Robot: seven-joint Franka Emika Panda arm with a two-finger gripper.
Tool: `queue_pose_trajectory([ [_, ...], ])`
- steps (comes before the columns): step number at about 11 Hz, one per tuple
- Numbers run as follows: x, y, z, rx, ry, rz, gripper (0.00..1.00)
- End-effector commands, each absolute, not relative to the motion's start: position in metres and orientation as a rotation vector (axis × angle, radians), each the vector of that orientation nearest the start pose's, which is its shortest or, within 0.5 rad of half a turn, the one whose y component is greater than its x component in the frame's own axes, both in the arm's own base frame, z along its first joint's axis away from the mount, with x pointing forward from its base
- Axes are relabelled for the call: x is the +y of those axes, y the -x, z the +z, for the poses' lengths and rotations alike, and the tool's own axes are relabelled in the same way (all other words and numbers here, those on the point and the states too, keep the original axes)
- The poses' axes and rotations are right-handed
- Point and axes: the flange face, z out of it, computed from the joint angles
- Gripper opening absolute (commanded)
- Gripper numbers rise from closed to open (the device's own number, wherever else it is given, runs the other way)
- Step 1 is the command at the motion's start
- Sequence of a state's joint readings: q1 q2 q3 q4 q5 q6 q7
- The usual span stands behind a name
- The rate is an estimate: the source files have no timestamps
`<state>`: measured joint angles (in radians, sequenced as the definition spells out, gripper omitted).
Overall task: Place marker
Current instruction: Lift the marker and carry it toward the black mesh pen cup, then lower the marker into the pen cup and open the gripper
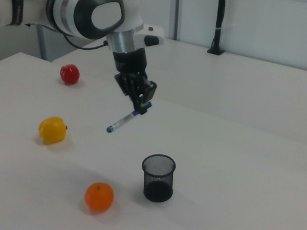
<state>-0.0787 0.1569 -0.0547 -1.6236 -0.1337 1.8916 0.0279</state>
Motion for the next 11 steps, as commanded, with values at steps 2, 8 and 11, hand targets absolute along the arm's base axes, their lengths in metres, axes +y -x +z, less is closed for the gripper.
queue_pose_trajectory([
  [2,-0.132,-0.626,0.549,0.257,3.249,-0.504,0.08],
  [8,-0.156,-0.629,0.506,0.260,3.216,-0.806,0.08],
  [11,-0.154,-0.627,0.460,0.229,3.225,-0.796,0.08],
])
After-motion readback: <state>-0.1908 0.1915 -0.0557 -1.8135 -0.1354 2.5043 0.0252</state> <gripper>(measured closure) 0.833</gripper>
